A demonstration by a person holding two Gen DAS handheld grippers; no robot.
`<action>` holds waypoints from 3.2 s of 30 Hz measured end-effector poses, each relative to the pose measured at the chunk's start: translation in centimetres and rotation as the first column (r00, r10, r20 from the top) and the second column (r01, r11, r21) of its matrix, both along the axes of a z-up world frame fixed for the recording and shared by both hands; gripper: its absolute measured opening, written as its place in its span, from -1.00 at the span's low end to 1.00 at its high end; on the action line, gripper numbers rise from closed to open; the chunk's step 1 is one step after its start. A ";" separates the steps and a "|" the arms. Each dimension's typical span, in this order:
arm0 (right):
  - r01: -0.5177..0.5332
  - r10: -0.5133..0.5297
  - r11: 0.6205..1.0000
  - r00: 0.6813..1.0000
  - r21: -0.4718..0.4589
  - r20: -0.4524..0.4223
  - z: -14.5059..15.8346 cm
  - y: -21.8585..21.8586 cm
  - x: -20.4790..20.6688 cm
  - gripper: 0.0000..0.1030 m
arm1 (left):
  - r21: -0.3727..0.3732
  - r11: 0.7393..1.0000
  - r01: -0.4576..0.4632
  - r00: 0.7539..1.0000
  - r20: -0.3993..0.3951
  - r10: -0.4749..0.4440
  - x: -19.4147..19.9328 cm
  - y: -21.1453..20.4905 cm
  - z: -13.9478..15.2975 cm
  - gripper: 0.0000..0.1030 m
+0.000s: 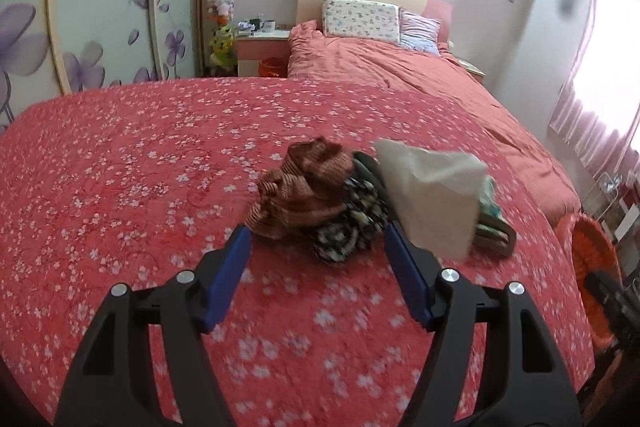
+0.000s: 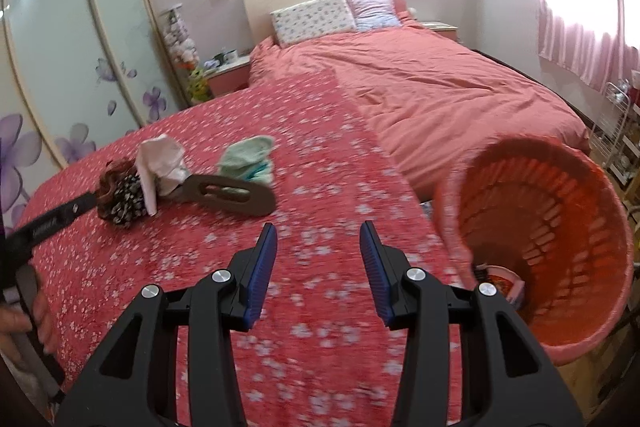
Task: Collect trash
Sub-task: 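Move both tools back toward the items on the bed, then grasp the brown plaid scrunchie with the left tool while the right tool grasps the white tissue, then carry the scrunchie and tissue over the orange basket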
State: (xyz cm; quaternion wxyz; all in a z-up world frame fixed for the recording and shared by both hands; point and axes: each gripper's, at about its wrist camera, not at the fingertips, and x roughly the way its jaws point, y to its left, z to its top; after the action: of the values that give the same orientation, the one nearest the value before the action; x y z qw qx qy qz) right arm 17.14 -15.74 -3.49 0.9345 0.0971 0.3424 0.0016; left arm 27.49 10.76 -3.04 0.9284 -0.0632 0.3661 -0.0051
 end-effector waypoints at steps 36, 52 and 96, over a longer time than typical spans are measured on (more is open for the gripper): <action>-0.112 0.111 0.993 0.994 -0.045 -0.014 0.3 6.3 2.2 -0.15 | -0.153 0.985 -0.078 0.994 -0.082 0.066 7.7 7.2 -0.9 -0.65; -0.201 0.202 0.979 0.978 -0.018 0.055 2.2 13.1 6.7 -0.15 | -0.140 0.980 -0.142 0.989 -0.047 0.137 1.7 14.3 0.3 -0.65; -0.248 0.260 0.966 0.928 -0.079 0.267 8.1 9.2 0.2 -0.97 | -0.179 0.983 -0.033 0.997 0.056 0.044 -4.7 6.3 7.7 -0.65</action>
State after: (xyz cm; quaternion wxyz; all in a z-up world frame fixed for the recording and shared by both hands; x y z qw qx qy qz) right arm 17.32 -6.53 4.60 0.9668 0.0304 0.2189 0.1286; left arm 22.74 17.04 4.66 0.9296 -0.1526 0.3349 -0.0217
